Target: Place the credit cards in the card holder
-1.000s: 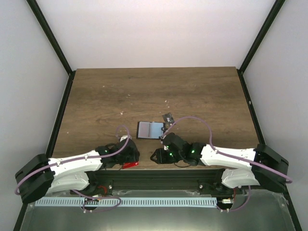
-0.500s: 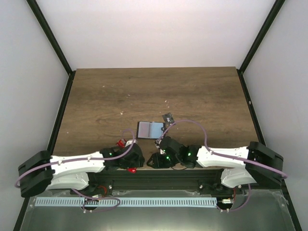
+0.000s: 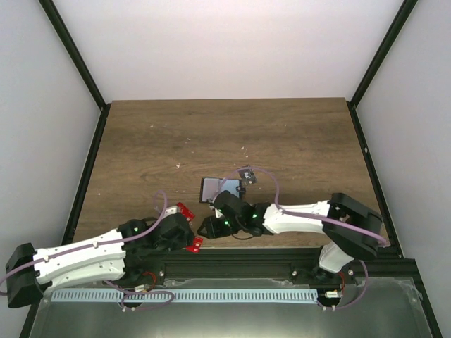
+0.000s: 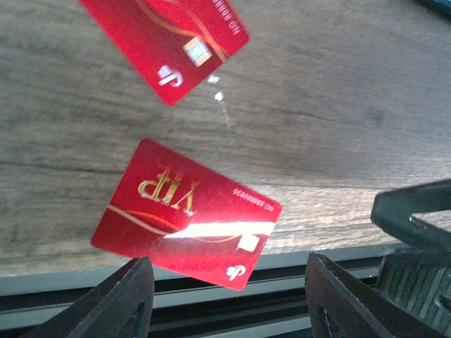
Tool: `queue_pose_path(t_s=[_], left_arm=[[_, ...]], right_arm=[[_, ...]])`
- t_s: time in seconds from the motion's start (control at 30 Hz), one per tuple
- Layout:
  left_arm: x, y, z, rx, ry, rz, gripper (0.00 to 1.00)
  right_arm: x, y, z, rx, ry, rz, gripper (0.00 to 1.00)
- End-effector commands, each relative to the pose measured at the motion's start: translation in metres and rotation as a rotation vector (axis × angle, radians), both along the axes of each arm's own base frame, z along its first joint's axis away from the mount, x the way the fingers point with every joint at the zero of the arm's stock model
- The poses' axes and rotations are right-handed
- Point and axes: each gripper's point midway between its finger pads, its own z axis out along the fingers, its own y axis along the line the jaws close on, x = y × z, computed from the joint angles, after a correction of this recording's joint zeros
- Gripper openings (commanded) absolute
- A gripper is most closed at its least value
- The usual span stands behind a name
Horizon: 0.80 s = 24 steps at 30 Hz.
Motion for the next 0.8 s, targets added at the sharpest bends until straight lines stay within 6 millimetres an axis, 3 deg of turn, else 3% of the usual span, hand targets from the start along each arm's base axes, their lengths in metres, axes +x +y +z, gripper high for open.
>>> queue_pose_path(t_s=[0.0,0.17,0.37,0.6,0.77], left_arm=[[-0.016,0.014,-0.016,-0.007,0.077,0.042,0.61],[-0.023,0.009,-0.031,-0.103,0.121,0.081,0.61],[-0.016,0.008,-0.04,-0.156,0.084,0.124,0.59],[-0.011,0.007,-0.052,-0.201,0.061,0.164,0.58],[-0.001,0.004,-0.047,-0.235,0.012,0.188,0.56]], right_arm=[[0.008,0.03,0.013,0.066,-0.048,0.102,0.39],[0.016,0.041,-0.001,0.071,-0.028,0.156,0.35],[0.017,0.047,-0.023,0.062,0.018,0.22,0.27],[0.01,0.038,-0.051,0.017,0.071,0.232,0.21],[0.001,0.032,-0.06,0.018,0.113,0.243,0.18]])
